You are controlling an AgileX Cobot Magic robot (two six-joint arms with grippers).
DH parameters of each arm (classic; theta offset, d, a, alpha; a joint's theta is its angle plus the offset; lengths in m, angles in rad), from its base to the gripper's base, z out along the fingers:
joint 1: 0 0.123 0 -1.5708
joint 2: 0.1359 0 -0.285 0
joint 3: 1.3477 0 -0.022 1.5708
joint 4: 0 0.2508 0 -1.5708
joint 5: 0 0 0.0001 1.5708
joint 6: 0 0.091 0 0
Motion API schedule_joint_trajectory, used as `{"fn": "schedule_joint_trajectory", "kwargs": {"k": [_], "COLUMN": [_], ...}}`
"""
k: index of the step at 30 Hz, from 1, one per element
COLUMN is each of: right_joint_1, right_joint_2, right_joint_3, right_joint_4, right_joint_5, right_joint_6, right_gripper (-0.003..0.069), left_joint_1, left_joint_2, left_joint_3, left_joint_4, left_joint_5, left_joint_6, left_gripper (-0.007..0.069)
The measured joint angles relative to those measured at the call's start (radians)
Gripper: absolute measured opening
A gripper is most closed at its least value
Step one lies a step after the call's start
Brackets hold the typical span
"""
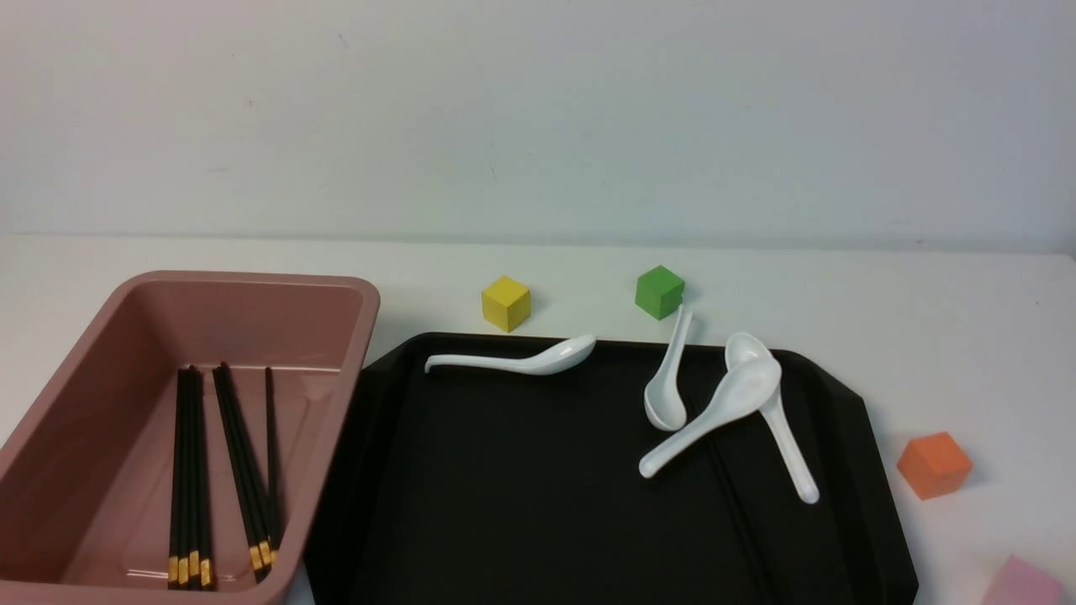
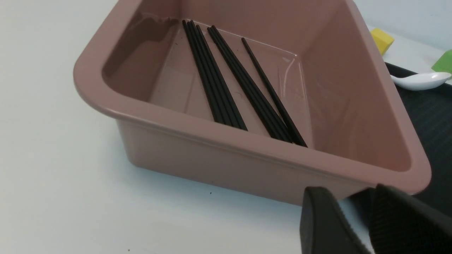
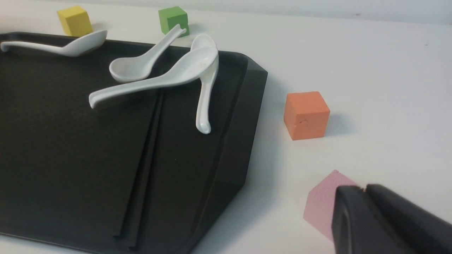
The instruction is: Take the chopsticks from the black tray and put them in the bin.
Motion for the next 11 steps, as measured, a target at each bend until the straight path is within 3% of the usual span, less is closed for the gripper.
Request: {"fn": "schedule_joint_trajectory", "kwargs": {"k": [11], "right_joint_1": [0.000], "right_joint_2": [0.000], "right_joint_3": [0.000], "right_joint_4": [0.000], "right_joint_5": [0.000], "right_joint_6": [0.000], "right_gripper": [0.0086], "left_joint_1": [0.000], "left_joint_2": [0.000], "left_joint_3": [0.000], "left_joint_4": [0.000], "left_joint_5": [0.000], "left_joint_6": [0.000], "left_gripper": [0.0227]}}
